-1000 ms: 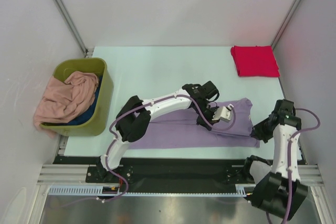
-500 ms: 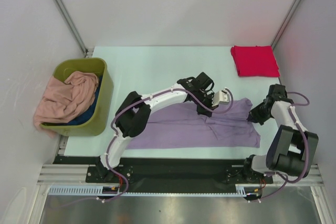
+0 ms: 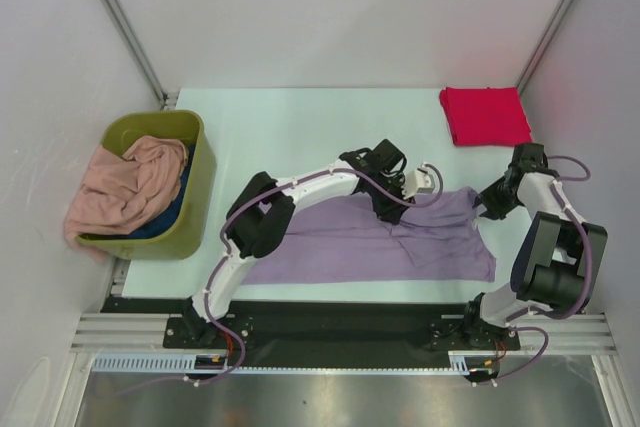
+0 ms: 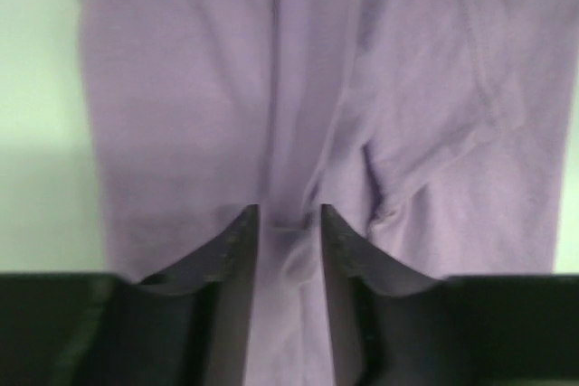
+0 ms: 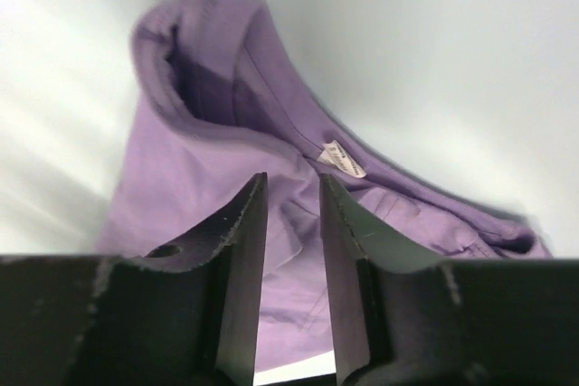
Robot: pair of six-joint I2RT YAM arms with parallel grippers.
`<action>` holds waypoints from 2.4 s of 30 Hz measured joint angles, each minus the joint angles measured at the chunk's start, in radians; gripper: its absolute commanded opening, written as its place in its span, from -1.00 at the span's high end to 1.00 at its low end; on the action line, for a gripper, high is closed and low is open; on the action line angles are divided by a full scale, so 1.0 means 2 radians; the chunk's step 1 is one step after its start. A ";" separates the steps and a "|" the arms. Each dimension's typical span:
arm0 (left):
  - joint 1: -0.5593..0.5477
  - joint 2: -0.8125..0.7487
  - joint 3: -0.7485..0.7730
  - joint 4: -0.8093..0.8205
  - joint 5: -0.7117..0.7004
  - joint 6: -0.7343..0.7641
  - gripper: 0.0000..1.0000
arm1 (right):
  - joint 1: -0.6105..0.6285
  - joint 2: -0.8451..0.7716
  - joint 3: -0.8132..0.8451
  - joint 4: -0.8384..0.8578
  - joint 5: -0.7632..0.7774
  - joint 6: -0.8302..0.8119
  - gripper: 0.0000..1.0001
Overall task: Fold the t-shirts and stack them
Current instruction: Fold the tshirt
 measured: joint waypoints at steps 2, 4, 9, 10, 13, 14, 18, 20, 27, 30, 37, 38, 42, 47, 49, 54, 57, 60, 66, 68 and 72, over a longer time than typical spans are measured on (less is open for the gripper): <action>0.005 0.000 0.000 0.005 -0.010 -0.011 0.06 | 0.000 0.000 0.015 -0.004 0.009 -0.002 0.30; 0.014 0.000 0.000 0.018 -0.024 -0.028 0.02 | 0.000 -0.001 0.031 -0.006 0.017 -0.007 0.31; 0.031 -0.002 0.000 0.040 -0.067 -0.050 0.01 | 0.004 -0.052 0.044 -0.022 0.037 -0.027 0.52; 0.034 -0.003 0.000 0.041 -0.073 -0.053 0.00 | 0.006 -0.071 0.041 -0.026 0.036 -0.031 0.56; 0.036 -0.007 0.000 0.043 -0.082 -0.060 -0.03 | 0.026 -0.134 0.011 -0.030 0.020 -0.039 0.69; 0.036 -0.008 0.000 0.044 -0.083 -0.061 -0.03 | 0.035 -0.147 0.000 -0.031 0.013 -0.040 0.71; 0.036 -0.013 0.000 0.042 -0.088 -0.063 -0.04 | 0.070 -0.164 -0.047 -0.035 -0.021 -0.039 0.60; 0.038 -0.018 0.000 0.035 -0.090 -0.063 -0.04 | 0.073 -0.154 -0.054 -0.049 -0.020 -0.037 0.41; 0.087 -0.106 -0.070 0.008 -0.131 -0.065 -0.06 | 0.014 -0.173 -0.067 -0.089 0.033 -0.031 0.15; 0.133 -0.155 -0.114 -0.002 -0.155 -0.066 -0.07 | -0.032 -0.196 -0.077 -0.082 0.031 -0.025 0.13; 0.245 -0.249 -0.254 -0.001 -0.200 -0.063 -0.24 | -0.040 -0.083 -0.011 0.003 -0.052 -0.060 -0.02; 0.259 -0.257 -0.272 0.001 -0.206 -0.061 -0.24 | -0.034 -0.056 0.003 0.015 -0.060 -0.067 -0.03; 0.297 -0.269 -0.318 0.007 -0.223 -0.052 -0.20 | 0.010 0.010 0.026 0.045 -0.060 -0.086 -0.01; 0.318 -0.267 -0.346 0.019 -0.233 -0.040 -0.12 | 0.042 0.051 0.032 0.061 -0.043 -0.089 0.33; 0.323 -0.266 -0.356 0.028 -0.235 -0.033 -0.04 | 0.040 0.066 0.039 0.065 -0.027 -0.091 0.70; 0.325 -0.257 -0.378 0.036 -0.242 -0.026 0.03 | 0.031 0.075 0.042 0.068 0.006 -0.086 0.84; 0.325 -0.253 -0.380 0.042 -0.244 -0.025 0.03 | 0.019 0.080 0.043 0.071 0.010 -0.085 0.84; 0.326 -0.252 -0.380 0.042 -0.244 -0.025 0.02 | 0.007 0.097 0.047 0.077 0.010 -0.081 0.81; 0.334 -0.249 -0.373 0.035 -0.229 -0.025 0.03 | 0.000 0.107 0.047 0.077 0.011 -0.073 0.36; 0.342 -0.250 -0.373 0.034 -0.215 -0.022 -0.01 | 0.001 0.095 0.046 0.078 0.010 -0.078 0.09; 0.368 -0.258 -0.372 0.027 -0.181 -0.016 -0.07 | 0.001 0.046 0.045 0.085 0.005 -0.092 -0.09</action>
